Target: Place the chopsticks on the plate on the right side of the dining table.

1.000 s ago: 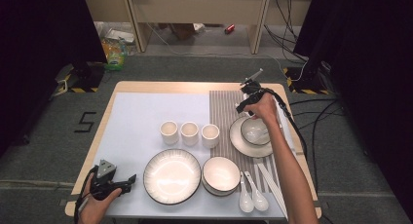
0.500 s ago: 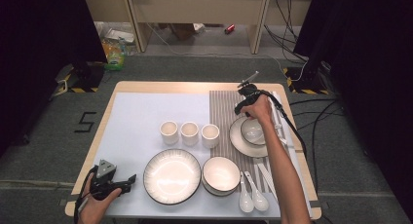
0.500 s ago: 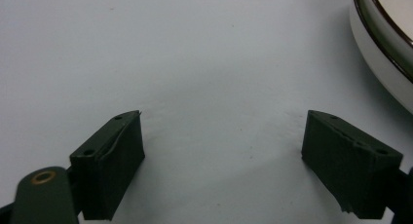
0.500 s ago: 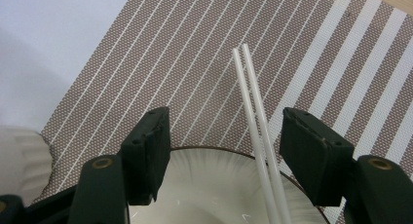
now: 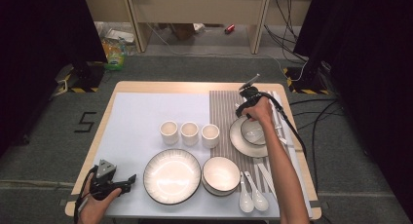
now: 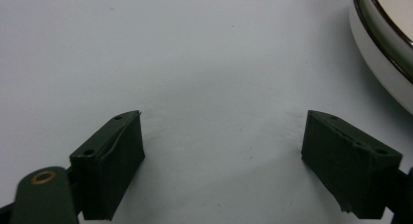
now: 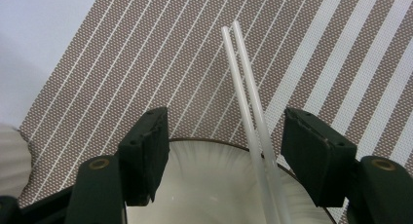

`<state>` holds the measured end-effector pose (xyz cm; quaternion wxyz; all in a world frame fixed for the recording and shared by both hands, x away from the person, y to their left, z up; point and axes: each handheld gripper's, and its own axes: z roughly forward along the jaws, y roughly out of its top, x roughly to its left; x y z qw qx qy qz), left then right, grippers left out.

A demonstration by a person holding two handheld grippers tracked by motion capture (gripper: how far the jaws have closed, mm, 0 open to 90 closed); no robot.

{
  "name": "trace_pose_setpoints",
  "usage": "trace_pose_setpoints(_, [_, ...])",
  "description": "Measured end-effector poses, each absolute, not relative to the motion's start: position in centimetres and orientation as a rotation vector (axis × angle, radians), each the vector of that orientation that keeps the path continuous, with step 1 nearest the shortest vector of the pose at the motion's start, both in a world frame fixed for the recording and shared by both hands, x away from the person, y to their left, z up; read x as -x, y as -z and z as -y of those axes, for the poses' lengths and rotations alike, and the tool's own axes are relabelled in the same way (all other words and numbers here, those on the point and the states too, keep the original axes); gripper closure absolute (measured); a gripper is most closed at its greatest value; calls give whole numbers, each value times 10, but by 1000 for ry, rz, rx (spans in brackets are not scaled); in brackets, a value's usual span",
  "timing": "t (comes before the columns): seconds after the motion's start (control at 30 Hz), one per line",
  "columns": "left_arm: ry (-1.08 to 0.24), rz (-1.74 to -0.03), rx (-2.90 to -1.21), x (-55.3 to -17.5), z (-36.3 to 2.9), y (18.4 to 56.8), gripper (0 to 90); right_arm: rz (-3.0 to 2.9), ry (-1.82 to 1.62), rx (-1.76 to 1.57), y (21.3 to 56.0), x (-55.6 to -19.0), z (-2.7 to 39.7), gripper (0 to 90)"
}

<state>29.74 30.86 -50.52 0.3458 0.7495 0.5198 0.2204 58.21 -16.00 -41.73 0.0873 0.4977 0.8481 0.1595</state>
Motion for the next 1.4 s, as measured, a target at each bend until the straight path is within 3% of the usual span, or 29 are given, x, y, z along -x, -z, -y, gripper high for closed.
trace_pose_setpoints(1.4, [-572,-1349,-1941,-298,-309,505,148,-2621,-469,-1431,422,-579,143,356])
